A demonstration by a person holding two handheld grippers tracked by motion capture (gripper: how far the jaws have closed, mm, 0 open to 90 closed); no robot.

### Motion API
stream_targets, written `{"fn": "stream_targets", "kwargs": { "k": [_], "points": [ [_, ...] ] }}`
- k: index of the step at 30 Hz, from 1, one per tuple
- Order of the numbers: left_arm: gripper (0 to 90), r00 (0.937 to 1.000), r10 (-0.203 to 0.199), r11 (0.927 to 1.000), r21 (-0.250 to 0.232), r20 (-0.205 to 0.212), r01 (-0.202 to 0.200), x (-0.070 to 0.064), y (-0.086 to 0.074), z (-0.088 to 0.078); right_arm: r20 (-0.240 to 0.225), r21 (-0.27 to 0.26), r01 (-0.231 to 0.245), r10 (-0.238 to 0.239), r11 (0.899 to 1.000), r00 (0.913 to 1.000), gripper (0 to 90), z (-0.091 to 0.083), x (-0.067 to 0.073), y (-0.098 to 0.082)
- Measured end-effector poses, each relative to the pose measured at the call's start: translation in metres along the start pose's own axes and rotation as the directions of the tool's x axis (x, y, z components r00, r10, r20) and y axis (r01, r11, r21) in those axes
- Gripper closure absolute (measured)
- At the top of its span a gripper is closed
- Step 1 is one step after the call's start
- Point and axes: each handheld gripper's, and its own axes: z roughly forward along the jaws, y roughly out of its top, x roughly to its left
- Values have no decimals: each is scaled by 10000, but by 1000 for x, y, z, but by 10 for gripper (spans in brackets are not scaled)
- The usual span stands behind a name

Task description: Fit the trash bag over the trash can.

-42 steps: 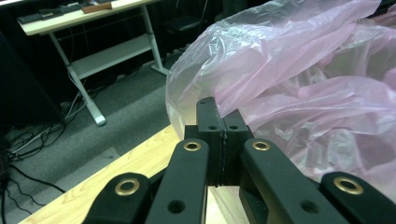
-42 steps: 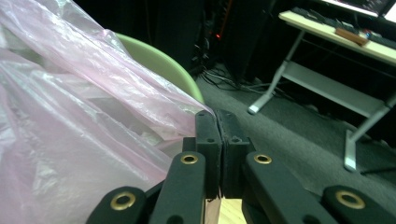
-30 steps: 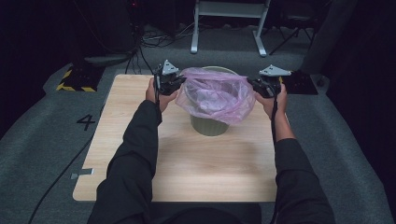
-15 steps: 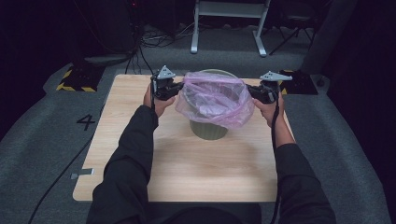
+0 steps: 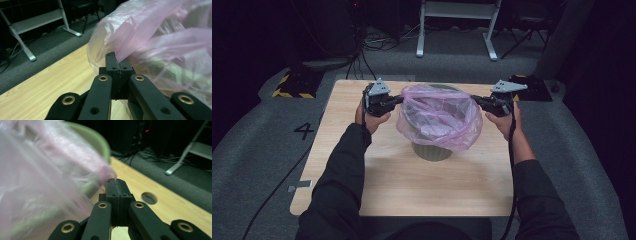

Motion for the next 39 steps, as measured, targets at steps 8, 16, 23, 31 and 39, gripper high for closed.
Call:
{"fn": "stream_targets", "kwargs": {
  "k": [8, 16, 23, 31, 39],
  "points": [
    [900, 9978, -657, 9976, 239, 59, 656, 16, -2, 23, 502, -279, -831, 844, 9961, 9952, 900, 17, -12, 6],
    [900, 9947, -963, 9909, 979, 367, 923, 14, -10, 48, 189, 41, -2052, 2051, 9787, 9786, 900, 40, -24, -14],
    [899, 9916, -1130, 9819, 1600, 635, 1016, 11, -18, 57, -215, 576, -2345, 2360, 9704, 9715, 900, 49, -23, -25],
    [729, 9927, -1209, 9796, 1621, 31, 1188, 11, -27, 50, -54, 908, -2140, 2154, 9726, 9765, 834, 46, -21, -36],
    [299, 9839, -1288, 9838, 1090, -1236, 1425, 16, -35, 10, 641, 728, -1996, 1951, 9772, 9787, 552, 20, -29, -34]
  ]
}}
